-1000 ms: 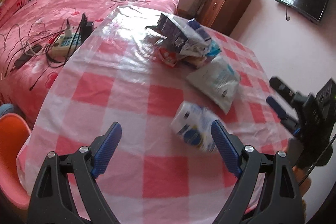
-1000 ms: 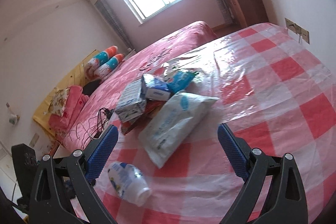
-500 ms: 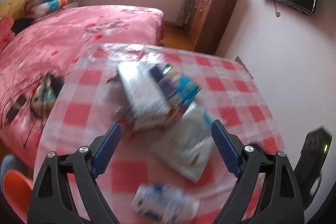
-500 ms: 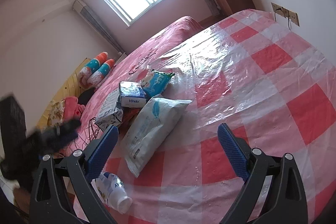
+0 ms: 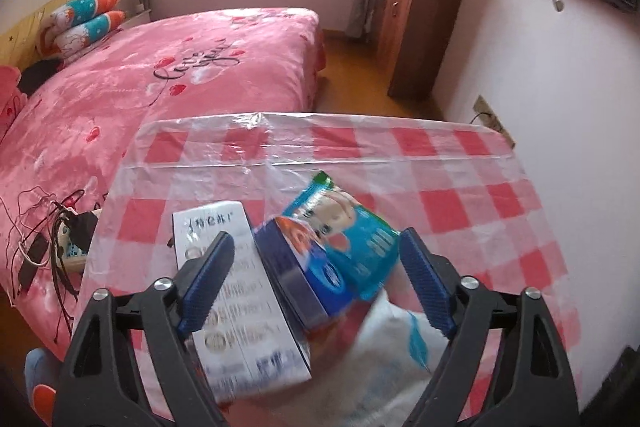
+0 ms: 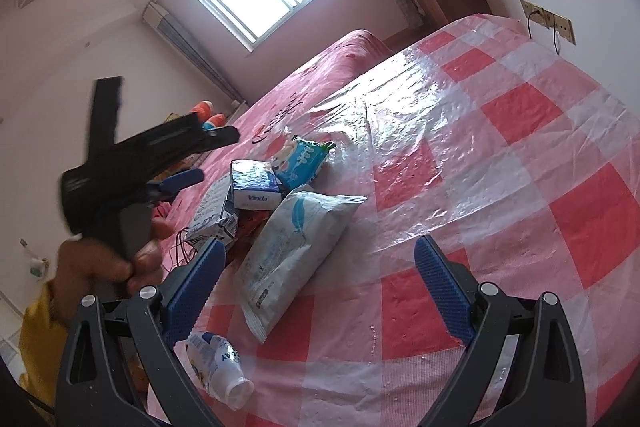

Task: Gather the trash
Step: 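Grasp the white milk carton with the left tool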

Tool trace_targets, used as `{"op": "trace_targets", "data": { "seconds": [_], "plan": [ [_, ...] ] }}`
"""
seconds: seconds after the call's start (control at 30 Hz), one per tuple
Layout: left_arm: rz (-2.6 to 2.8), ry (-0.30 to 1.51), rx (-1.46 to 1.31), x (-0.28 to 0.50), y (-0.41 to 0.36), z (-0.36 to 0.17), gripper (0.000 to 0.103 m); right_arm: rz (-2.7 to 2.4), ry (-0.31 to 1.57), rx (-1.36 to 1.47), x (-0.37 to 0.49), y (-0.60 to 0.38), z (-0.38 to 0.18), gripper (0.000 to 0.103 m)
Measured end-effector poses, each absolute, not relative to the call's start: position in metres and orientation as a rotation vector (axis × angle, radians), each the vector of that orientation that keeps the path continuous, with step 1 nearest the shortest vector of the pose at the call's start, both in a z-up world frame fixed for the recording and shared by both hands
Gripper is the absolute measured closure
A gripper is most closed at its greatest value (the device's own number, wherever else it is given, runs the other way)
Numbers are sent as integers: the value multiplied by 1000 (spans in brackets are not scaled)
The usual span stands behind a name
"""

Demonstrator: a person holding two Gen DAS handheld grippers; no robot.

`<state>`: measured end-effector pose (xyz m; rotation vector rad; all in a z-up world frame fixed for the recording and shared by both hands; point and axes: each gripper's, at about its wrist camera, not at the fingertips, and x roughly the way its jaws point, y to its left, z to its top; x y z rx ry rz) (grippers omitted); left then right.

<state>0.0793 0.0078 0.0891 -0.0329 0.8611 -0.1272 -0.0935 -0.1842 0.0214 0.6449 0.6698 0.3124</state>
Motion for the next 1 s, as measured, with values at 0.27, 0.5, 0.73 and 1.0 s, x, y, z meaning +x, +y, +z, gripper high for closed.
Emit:
{"op": "trace_targets", "data": {
  "seconds": [0.27, 0.5, 0.73, 1.0],
  "plan": [
    [-91, 919, -8, 104, 7, 62, 52, 325, 681, 678, -92, -190, 18, 9],
    [-154, 972, 7, 83, -8, 47, 71, 311, 678, 708, -94, -199, 17, 9],
    [-316, 1035, 36, 61, -41, 36, 71, 276, 664, 716, -98, -208, 19, 9],
    [-332, 973, 12, 25, -33, 52, 55, 293, 696, 749, -96, -214, 14, 9]
  ]
}}
